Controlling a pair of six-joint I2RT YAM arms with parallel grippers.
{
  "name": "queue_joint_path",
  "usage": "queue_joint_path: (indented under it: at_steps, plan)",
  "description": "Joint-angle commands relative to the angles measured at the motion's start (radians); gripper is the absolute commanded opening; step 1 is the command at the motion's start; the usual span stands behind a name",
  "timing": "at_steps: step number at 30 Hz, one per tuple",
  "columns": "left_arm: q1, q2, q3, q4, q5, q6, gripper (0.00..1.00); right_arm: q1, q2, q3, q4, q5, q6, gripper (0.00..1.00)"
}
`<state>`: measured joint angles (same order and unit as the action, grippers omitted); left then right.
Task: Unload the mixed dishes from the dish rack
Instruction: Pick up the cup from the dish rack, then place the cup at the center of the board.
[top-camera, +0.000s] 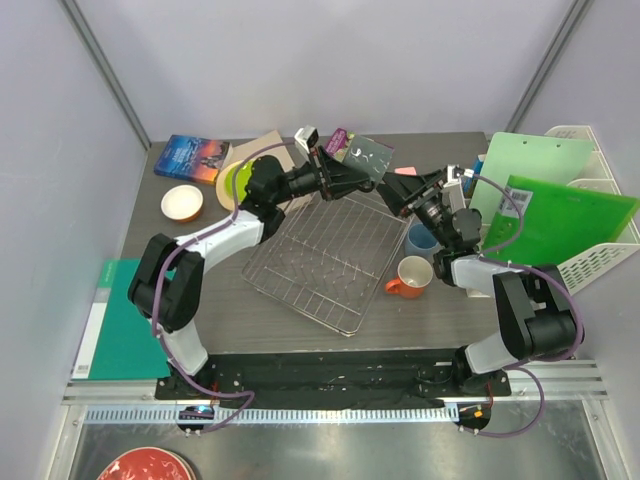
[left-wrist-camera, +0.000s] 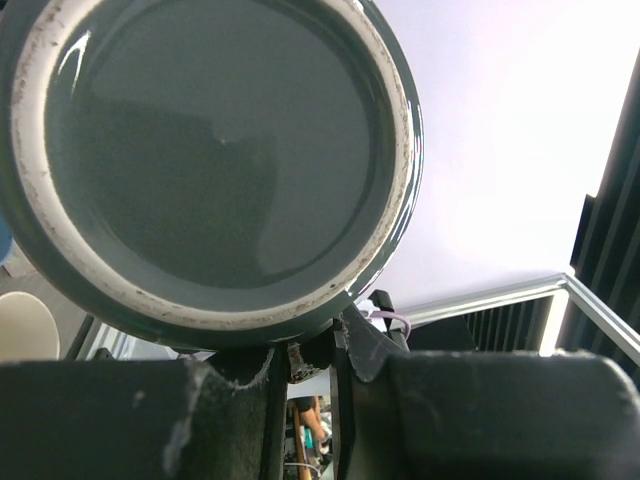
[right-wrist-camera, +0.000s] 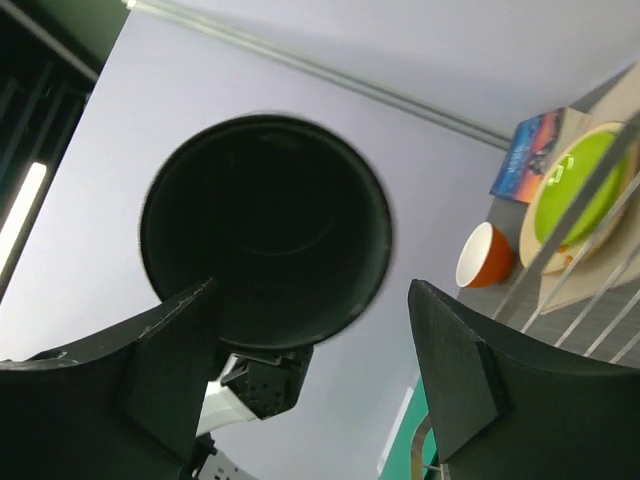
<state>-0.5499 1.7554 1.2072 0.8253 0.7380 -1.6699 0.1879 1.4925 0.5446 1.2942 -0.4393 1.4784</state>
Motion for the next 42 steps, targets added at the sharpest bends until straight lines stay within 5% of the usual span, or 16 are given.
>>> queue_joint_path:
  at_steps: [1,10,18,21,26,30,35,38,40,42]
  plan:
    - [-0.028,-0.082,0.006,0.159,0.008,-0.007,0.00,0.047,-0.066,0.095,0.065,-0.042,-0.128,0.80]
    - [-0.073,-0.102,-0.021,0.170,0.008,0.002,0.00,0.078,-0.031,0.170,-0.006,-0.039,-0.165,0.73]
    - [-0.078,-0.108,-0.041,0.172,0.012,0.018,0.00,0.081,-0.032,0.158,-0.030,-0.071,-0.161,0.06]
    - [-0.071,-0.100,-0.032,0.167,0.023,0.030,0.00,0.081,-0.095,0.163,-0.131,-0.078,-0.216,0.01]
    - [-0.007,-0.077,-0.015,0.149,0.072,0.036,0.55,0.084,-0.282,0.192,-0.484,-0.039,-0.403,0.01]
    - [0.051,-0.073,-0.050,0.078,0.054,0.055,0.71,0.091,-0.435,0.273,-0.824,0.046,-0.593,0.01]
    - [0.120,-0.057,-0.113,-0.001,0.006,0.068,0.74,0.104,-0.517,0.412,-1.186,0.154,-0.754,0.01]
    - [0.174,-0.102,-0.130,-0.238,-0.031,0.151,0.76,0.145,-0.512,0.530,-1.429,0.224,-0.861,0.01]
    - [0.197,-0.184,-0.085,-0.474,-0.132,0.370,0.75,0.177,-0.494,0.624,-1.591,0.318,-0.920,0.01]
    - [0.194,-0.226,0.051,-0.914,-0.333,0.654,0.76,0.219,-0.468,0.678,-1.680,0.358,-0.989,0.01]
